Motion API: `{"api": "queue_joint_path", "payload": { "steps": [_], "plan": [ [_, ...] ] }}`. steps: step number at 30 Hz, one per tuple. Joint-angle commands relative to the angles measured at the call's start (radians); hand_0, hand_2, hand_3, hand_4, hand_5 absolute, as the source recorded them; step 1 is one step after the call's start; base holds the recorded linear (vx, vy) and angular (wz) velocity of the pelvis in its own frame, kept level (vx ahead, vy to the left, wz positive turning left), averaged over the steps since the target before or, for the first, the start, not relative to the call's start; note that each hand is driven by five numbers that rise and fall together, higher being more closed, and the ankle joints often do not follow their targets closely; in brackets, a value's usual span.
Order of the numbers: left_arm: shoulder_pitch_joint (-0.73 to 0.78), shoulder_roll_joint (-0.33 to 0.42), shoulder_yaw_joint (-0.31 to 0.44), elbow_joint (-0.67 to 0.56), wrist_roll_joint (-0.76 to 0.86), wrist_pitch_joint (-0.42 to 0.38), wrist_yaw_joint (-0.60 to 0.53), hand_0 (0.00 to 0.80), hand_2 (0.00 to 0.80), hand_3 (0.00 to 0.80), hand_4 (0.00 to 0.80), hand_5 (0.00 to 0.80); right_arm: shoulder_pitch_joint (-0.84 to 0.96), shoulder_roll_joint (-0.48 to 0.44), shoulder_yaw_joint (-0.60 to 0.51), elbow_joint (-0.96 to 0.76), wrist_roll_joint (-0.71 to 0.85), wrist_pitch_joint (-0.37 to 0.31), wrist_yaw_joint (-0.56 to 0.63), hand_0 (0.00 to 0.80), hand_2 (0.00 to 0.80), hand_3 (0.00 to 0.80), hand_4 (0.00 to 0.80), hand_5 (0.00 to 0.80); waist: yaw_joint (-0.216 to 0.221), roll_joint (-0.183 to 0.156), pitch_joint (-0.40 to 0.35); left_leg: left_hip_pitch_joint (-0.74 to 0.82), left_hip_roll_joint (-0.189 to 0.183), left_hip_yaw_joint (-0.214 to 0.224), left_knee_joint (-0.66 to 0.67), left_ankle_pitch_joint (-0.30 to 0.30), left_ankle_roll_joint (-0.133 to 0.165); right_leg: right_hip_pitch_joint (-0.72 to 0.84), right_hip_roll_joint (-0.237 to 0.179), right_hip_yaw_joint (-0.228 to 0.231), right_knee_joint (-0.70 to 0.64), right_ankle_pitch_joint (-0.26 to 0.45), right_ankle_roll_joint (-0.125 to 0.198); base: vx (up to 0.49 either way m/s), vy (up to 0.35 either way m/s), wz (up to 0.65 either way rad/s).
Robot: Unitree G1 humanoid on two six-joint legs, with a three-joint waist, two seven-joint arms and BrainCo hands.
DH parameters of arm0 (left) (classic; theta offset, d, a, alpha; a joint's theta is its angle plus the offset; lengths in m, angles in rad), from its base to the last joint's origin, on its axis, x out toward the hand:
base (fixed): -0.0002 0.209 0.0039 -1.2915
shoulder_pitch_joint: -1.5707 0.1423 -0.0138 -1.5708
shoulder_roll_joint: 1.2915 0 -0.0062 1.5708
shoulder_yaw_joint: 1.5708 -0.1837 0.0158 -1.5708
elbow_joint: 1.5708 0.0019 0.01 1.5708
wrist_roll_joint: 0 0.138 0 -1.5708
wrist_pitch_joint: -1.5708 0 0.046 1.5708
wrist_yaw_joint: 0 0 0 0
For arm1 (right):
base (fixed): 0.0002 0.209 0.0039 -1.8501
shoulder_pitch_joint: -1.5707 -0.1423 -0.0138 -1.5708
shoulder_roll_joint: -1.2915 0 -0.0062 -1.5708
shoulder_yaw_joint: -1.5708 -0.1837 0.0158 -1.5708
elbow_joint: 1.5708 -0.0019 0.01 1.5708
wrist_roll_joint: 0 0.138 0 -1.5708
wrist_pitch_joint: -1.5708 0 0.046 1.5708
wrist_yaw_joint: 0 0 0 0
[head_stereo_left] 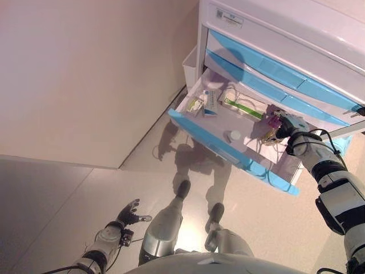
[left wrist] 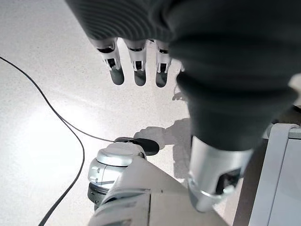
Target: Open the drawer and pick up the medicine
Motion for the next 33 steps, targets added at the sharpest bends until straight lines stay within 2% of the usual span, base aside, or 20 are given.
{"api": "queue_joint_path", "payload": {
  "steps": [1,15,24,33],
  "plan": [
    [0.004,0.025,-0.048,-0.03,-0.028,-0.021,0.013,0.0,0.0,0.0,0.0,0.0,-0.049,-0.097,0.076,-0.035,0.017,0.0,0.017,0.0,0.0,0.0,0.0,0.0,0.003,-0.011,0.002,-0.049,-0.035,0.088,0.149,-0.171,0.025,-0.128,-0.071,-0.001,0.11,0.011,0.022,-0.035,-0.007,0.08],
    [-0.001,0.038,-0.045,-0.092,-0.011,0.005,0.001,0.0,0.0,0.0,0.0,0.0,-0.017,-0.121,0.079,-0.043,-0.016,-0.039,0.031,0.0,0.0,0.0,0.0,0.0,-0.023,-0.004,0.006,-0.05,-0.02,0.148,0.145,-0.172,0.024,-0.134,-0.078,-0.015,0.115,0.011,0.021,-0.014,-0.003,0.04],
    [-0.001,0.04,-0.05,-0.108,-0.016,0.013,0.001,0.0,0.0,0.0,0.0,0.0,-0.007,-0.122,0.048,-0.03,-0.034,0.04,-0.012,0.0,0.0,0.0,0.0,0.0,-0.039,0.001,0.002,-0.038,-0.011,0.172,0.134,-0.173,0.023,-0.131,-0.077,-0.011,0.115,0.012,0.026,-0.005,0.0,0.02],
    [0.002,0.04,-0.048,-0.108,-0.022,0.016,-0.005,0.0,0.0,0.0,0.0,0.0,-0.004,-0.119,0.023,-0.01,-0.016,0.073,-0.04,0.0,0.0,0.0,0.0,0.0,-0.046,0.01,-0.004,-0.032,-0.007,0.183,0.125,-0.17,0.022,-0.131,-0.078,-0.008,0.117,0.012,0.029,0.0,0.0,0.0]
  ]
}}
